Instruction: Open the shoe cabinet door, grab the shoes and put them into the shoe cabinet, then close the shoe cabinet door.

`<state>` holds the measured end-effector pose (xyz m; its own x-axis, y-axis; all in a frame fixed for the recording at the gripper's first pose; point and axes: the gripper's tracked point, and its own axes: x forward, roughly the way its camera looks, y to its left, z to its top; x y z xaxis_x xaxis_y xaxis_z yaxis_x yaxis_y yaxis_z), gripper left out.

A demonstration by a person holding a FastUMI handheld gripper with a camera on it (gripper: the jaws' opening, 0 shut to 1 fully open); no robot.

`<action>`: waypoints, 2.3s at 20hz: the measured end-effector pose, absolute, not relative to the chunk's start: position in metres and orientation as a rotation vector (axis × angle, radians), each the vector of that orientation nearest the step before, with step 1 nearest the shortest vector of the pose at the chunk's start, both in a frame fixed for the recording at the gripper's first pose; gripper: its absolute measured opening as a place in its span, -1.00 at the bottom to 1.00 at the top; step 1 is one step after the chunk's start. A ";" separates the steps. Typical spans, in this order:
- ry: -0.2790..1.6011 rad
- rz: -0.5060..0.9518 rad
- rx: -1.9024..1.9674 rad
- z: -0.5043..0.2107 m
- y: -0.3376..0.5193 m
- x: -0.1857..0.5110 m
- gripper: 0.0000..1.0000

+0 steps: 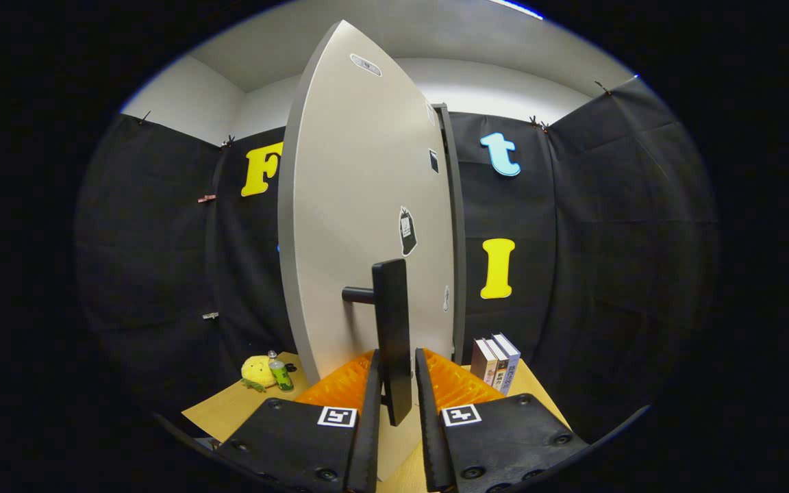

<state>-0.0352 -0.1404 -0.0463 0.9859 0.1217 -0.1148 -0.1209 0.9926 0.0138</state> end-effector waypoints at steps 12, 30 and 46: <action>0.057 -0.021 0.062 -0.026 -0.232 -0.058 -0.49; 0.180 0.156 0.105 -0.115 -0.119 -0.091 -0.48; 0.600 -0.006 -0.001 -0.415 -0.040 -0.082 -0.48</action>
<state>-0.0820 -0.0405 -0.4155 0.8253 -0.0063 -0.5647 0.0057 1.0000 -0.0029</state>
